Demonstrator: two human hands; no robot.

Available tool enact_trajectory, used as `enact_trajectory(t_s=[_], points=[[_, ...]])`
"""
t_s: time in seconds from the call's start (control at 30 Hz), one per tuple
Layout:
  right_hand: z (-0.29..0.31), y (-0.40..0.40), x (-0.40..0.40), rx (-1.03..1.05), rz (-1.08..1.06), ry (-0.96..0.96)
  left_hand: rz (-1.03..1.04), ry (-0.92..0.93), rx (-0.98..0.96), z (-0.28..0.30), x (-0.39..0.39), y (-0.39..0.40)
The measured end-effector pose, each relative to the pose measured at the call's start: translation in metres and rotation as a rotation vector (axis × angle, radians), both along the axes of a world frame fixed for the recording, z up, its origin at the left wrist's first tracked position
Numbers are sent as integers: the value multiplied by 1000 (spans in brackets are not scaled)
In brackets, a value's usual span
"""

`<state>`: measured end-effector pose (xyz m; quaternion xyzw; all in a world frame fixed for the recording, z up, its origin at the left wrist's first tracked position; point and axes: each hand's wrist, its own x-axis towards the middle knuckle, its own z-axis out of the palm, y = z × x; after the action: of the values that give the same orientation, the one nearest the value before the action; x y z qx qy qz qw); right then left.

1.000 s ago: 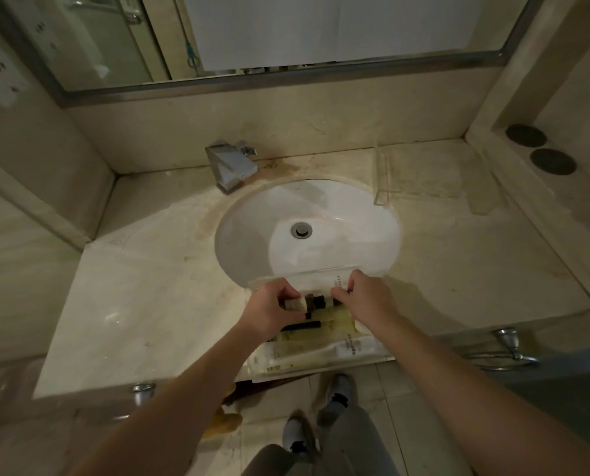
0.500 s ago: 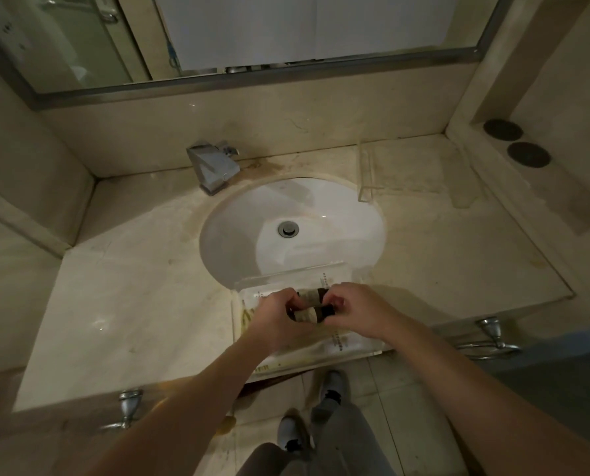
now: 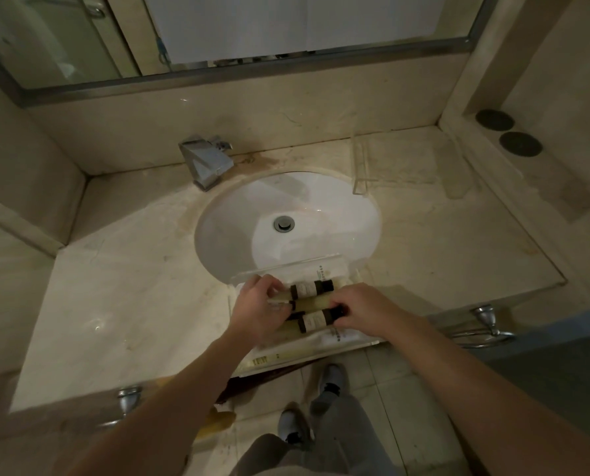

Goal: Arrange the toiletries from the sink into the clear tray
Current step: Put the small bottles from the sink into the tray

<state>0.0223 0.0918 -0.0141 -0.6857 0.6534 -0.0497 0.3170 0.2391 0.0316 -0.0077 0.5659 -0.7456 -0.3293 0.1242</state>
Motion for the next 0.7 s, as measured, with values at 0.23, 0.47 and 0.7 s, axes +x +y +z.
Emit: enact_trajectory(t_s=[0.23, 0.47, 0.7], points=[[-1, 0, 8, -5, 5, 100, -102, -135, -50, -7, 16, -3], [2, -1, 11, 3, -19, 89, -64, -91, -56, -9, 20, -4], [8, 1, 16, -45, -250, -61, 337, 22, -120, 0, 37, -9]])
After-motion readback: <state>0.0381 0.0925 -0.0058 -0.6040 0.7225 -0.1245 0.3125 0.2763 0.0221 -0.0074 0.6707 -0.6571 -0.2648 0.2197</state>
